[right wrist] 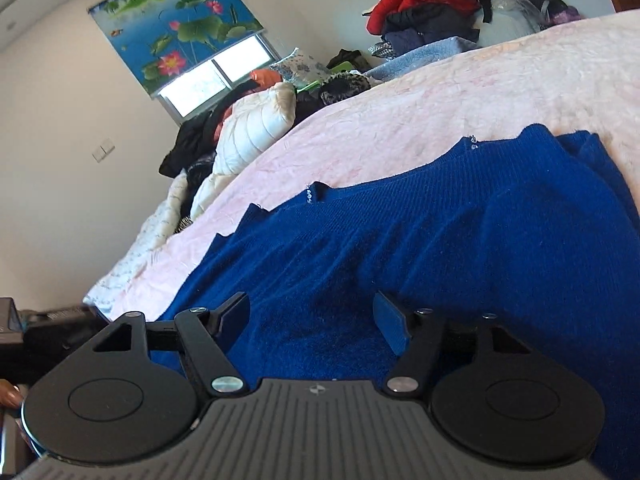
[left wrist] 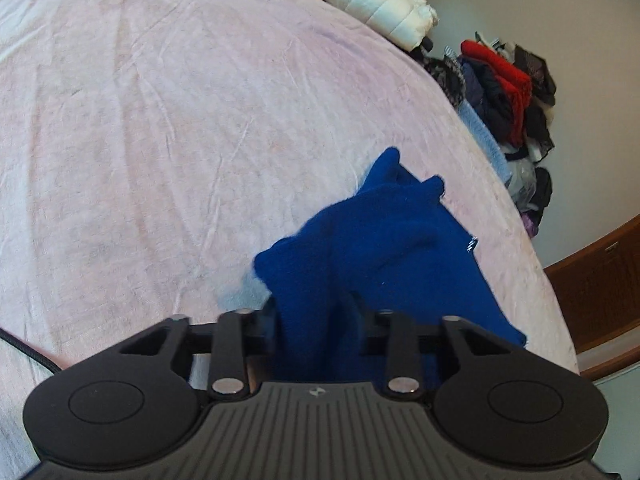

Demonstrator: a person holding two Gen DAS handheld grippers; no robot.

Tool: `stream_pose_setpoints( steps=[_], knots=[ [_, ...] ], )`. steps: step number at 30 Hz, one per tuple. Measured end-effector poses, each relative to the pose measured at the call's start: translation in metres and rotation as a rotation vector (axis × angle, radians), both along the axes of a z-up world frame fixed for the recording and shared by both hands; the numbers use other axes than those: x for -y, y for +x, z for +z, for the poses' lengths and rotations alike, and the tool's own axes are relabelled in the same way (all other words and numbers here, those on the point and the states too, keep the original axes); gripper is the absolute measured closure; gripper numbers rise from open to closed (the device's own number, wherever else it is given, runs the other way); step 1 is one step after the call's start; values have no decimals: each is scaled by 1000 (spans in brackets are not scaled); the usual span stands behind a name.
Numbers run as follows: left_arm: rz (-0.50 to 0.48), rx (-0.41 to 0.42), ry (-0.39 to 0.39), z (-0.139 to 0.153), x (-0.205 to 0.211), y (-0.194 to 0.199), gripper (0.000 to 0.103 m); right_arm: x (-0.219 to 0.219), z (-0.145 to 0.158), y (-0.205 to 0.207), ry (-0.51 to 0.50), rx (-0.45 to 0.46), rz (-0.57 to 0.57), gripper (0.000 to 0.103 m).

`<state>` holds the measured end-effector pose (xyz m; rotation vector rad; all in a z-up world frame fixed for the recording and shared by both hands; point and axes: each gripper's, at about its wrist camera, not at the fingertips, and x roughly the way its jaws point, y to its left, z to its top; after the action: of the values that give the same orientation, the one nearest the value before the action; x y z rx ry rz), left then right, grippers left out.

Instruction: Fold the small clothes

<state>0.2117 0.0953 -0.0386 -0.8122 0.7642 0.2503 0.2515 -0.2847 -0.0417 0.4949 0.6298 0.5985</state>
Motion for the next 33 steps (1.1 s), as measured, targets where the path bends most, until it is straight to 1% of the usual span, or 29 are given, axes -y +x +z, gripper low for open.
stream_pose_setpoints(
  steps=[1, 2, 3, 4, 5, 7, 8, 9, 10, 11, 12, 14, 15, 16, 17, 18, 19, 20, 21, 22, 23, 24, 27, 30, 32, 33],
  knots=[
    [4, 3, 7, 0, 0, 0, 79, 1, 0, 0, 5, 1, 0, 31],
    [10, 1, 14, 1, 1, 0, 83, 1, 0, 0, 11, 0, 0, 31],
    [18, 3, 28, 1, 1, 0, 84, 2, -1, -1, 17, 0, 1, 31],
    [23, 6, 60, 3, 4, 0, 85, 3, -2, -1, 23, -1, 2, 31],
    [12, 15, 124, 8, 11, 0, 86, 4, -2, -1, 30, -3, 2, 31],
    [-40, 41, 272, 19, 32, 0, 86, 4, -1, 0, 35, -8, 2, 31],
    [-83, 69, 328, 26, 43, 0, 87, 4, 0, 0, 32, -15, -1, 31],
    [-120, 100, 362, 30, 53, -1, 87, 2, 2, 2, 28, -33, -9, 31],
    [-154, 130, 397, 35, 64, -2, 87, 1, 6, 5, 27, -73, -21, 30],
    [-181, 155, 428, 39, 73, -3, 87, -1, 13, 10, 34, -125, -27, 28],
    [-213, 189, 463, 43, 83, -6, 87, -3, 22, 16, 63, -181, -7, 30],
    [-275, 246, 531, 47, 101, -9, 87, -9, 40, 30, 176, -240, 82, 28],
    [-304, 268, 559, 47, 109, -10, 87, -14, 48, 39, 229, -267, 123, 24],
    [-326, 281, 575, 45, 115, -12, 87, -20, 54, 50, 267, -307, 163, 14],
    [-344, 287, 589, 44, 120, -13, 87, -31, 59, 63, 289, -366, 214, 8],
    [-357, 287, 602, 42, 123, -14, 87, -42, 63, 75, 279, -413, 243, 9],
    [-369, 288, 610, 41, 127, -14, 87, -54, 67, 88, 251, -447, 261, 13],
    [-381, 290, 614, 40, 128, -14, 87, -67, 69, 99, 210, -464, 275, 19],
    [-390, 292, 621, 39, 130, -15, 87, -81, 73, 108, 146, -465, 287, 24],
    [-401, 294, 629, 38, 130, -15, 87, -97, 76, 117, 60, -464, 284, 36],
    [-409, 296, 633, 37, 131, -16, 87, -112, 77, 125, -10, -470, 289, 43],
    [-417, 300, 636, 36, 131, -16, 87, -130, 77, 131, -79, -474, 316, 44],
    [-443, 305, 649, 34, 133, -16, 87, -171, 77, 137, -219, -455, 369, 45],
    [-462, 306, 636, 32, 134, -17, 87, -201, 81, 137, -315, -408, 412, 44],
    [-478, 309, 633, 31, 135, -17, 87, -213, 79, 139, -380, -394, 420, 44],
    [-482, 310, 630, 31, 136, -18, 87, -214, 76, 141, -409, -387, 421, 48]
  ],
)
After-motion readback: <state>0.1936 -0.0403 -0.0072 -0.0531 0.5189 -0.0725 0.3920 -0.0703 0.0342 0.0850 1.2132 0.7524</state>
